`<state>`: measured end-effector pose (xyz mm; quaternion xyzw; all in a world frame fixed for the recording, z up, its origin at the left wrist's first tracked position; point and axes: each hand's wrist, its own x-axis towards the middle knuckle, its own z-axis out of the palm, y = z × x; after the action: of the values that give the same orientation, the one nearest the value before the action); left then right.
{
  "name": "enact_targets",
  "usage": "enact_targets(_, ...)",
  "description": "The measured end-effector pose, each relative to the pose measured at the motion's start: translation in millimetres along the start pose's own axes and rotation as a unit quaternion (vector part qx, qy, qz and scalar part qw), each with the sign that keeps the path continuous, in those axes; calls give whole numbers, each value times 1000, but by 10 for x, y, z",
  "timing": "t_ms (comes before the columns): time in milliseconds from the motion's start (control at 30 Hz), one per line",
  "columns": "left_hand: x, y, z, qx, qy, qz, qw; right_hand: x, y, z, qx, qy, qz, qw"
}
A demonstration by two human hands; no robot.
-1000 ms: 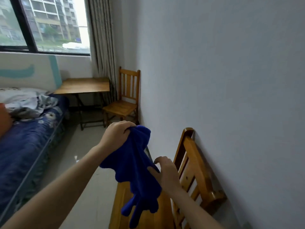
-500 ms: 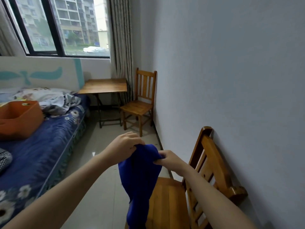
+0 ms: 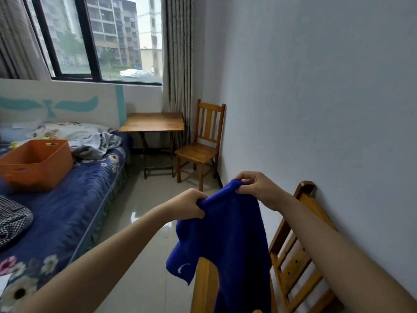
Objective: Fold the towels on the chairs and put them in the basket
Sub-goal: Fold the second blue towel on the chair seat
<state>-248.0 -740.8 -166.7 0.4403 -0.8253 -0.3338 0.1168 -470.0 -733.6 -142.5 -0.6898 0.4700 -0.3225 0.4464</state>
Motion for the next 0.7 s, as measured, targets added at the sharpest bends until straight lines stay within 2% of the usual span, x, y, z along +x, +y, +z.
enact_targets(100,-2,-37,-89,-117,-67,-2,991,12,-152,-23,14,25,-15,999)
enact_targets(233,36,-112,-132,-311,-144,-3,939,26,-231,-99,26,44,-20,998)
enact_targets(367,170,-176,-60,-342,-181,-35,922,42,-245,-191,55,76,-29,995)
enact_targets(467,234,-214,-30,-398,-117,-27,909,-5,-187,-263,64,114,-34,991)
enact_targets(600,283,-251,-72,-542,99,20,834,-114,48,-301,74,114,-2,991)
enact_targets(633,294,-236,-87,-543,135,30,829,-136,125,-292,59,102,22,993)
enact_targets(700,331,-169,-101,-493,165,47,853,-160,273,-255,10,64,82,995)
